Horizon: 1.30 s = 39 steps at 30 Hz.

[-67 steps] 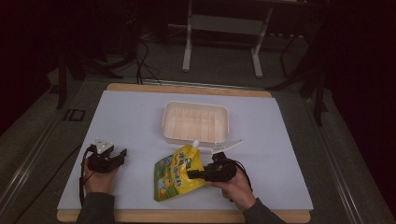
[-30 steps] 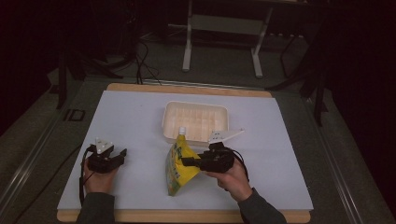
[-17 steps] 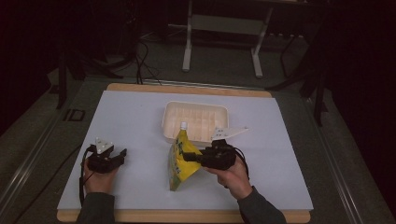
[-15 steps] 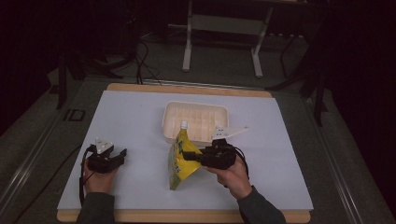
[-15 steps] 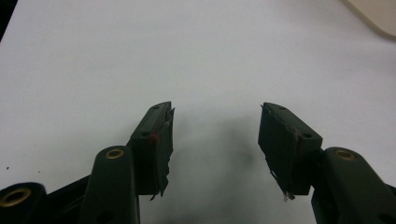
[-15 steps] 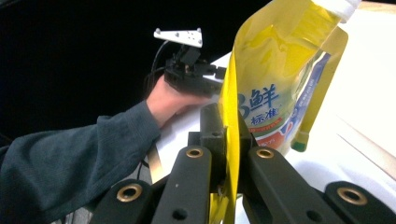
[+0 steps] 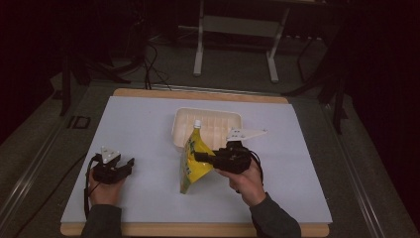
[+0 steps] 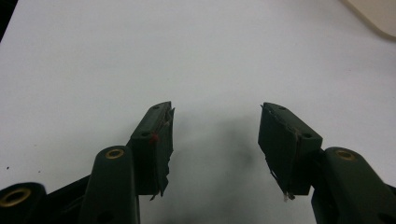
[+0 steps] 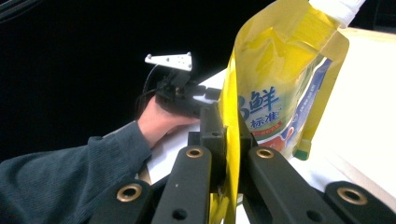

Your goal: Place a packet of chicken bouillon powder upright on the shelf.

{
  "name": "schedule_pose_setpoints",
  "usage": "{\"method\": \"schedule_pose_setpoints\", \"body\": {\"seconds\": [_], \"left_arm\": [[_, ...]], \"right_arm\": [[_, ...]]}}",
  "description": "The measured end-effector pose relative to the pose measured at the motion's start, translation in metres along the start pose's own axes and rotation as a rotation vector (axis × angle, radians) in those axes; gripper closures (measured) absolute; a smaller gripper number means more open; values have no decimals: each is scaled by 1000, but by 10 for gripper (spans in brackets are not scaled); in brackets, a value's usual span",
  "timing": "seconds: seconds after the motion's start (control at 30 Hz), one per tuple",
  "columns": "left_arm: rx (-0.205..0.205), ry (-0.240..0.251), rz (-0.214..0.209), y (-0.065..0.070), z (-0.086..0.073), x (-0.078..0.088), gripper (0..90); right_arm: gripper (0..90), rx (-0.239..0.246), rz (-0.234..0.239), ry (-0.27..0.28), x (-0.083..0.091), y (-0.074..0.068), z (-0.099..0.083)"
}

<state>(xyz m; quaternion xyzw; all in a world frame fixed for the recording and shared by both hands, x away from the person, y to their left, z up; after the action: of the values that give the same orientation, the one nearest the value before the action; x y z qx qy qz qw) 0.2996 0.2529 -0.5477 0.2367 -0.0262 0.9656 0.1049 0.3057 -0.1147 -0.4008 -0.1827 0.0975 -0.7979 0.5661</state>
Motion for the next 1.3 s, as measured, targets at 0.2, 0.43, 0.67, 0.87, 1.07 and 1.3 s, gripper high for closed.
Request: {"method": "schedule_pose_setpoints", "body": {"seconds": [0.2,0.43,0.67,0.87,1.07,1.3], "left_arm": [[0,0,0,0,0,0,444],[1,1,0,0,0,0,445],[2,0,0,0,0,0,444],[2,0,-1,0,0,0,444],[4,0,-2,0,0,0,444],[4,0,-1,0,0,0,444]], "right_arm": [[900,4,-22,13,-1,2,7],[900,21,-49,21,-1,5,15],[900,36,-81,27,0,10,23],[900,32,-99,34,0,15,27],[900,34,-111,44,0,16,29],[900,43,-120,47,0,15,32]]}}
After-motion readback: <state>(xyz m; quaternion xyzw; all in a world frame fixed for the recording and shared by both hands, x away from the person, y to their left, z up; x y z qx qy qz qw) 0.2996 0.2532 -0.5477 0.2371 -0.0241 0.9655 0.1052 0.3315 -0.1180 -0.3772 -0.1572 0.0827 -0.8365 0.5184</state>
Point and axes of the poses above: each handheld gripper's, and its own axes: x roughly backward along the jaws, z roughly out of its top, y roughly to its right, the point moved 1 cm from there along -x, roughly forward along the jaws, and after that the axes turned 11 degrees about y, right-handed, at the moved point
